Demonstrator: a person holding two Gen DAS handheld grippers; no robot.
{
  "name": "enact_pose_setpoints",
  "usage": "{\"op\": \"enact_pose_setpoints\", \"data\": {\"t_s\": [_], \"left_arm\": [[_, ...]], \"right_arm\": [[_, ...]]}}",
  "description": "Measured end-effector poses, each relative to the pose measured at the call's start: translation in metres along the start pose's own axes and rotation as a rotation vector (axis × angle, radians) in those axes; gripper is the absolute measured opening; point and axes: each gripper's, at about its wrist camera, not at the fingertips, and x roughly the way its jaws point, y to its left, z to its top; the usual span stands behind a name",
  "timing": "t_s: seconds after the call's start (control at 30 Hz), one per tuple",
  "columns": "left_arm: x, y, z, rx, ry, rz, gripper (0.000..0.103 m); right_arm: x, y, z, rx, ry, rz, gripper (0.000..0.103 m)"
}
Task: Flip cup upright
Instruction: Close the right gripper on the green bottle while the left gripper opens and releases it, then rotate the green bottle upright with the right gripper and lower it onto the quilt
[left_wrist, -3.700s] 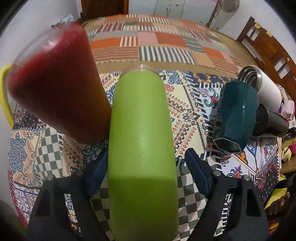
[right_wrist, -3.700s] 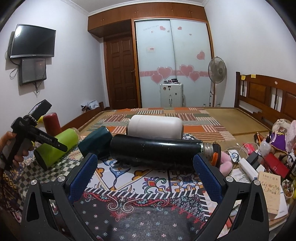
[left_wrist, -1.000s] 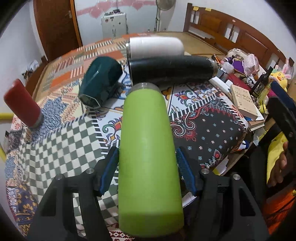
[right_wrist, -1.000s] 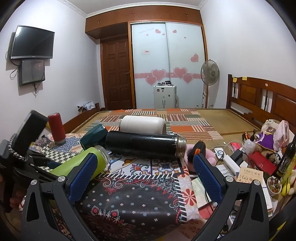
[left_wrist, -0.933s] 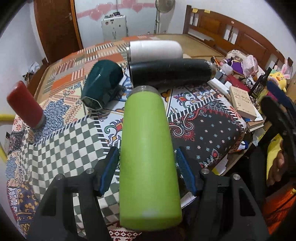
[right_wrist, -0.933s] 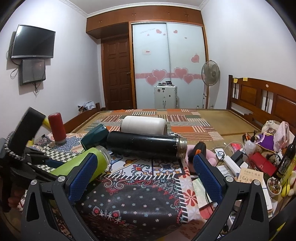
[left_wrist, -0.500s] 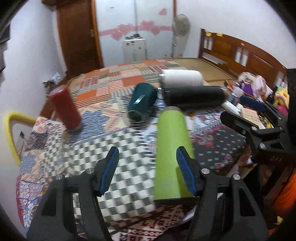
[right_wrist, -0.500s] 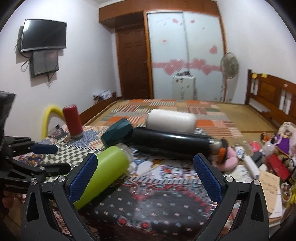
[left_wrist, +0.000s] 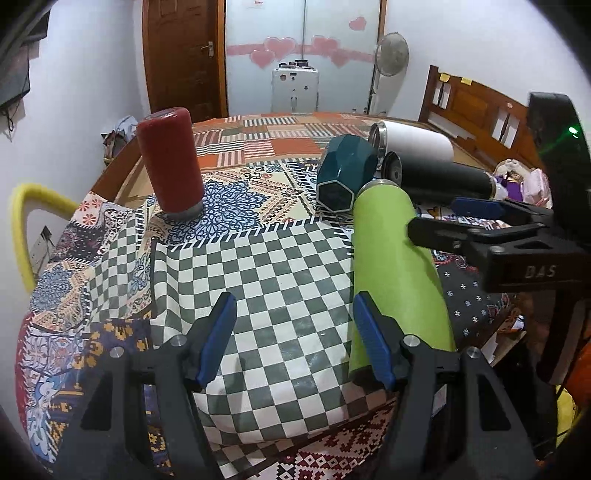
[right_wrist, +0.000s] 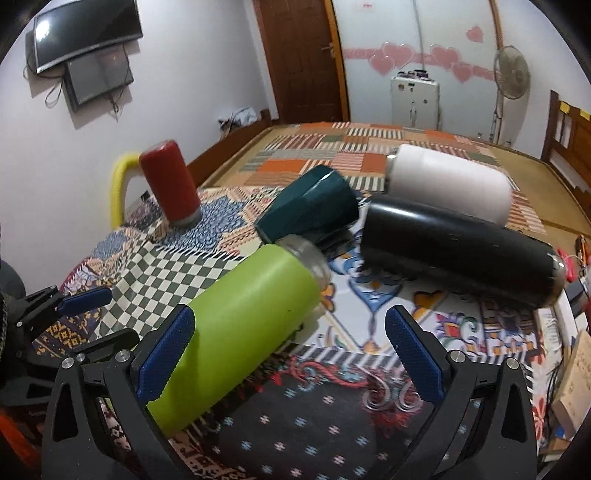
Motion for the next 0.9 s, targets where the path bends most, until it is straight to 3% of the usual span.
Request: {"op": "enact_pose_setpoints", "data": {"t_s": [0.4, 0.67, 0.9], "left_arm": [[0.000, -0.012, -0.001, 0.031, -0.035, -0.060, 0.065], [0.003, -0.010, 0.000, -0.006, -0.035, -0.113, 0.065], [0.004, -0.026, 0.001, 0.027, -0.036, -0.132, 0.065]], "right_arm": [[0.032, 0.009, 0.011, 0.014, 0.185, 0.018, 0.101], [0.037, 0.003, 0.012, 0.033, 0.268, 0.051, 0.102], [0.047, 0.003, 0.016, 0.024, 0.351, 0.073, 0.088]]}}
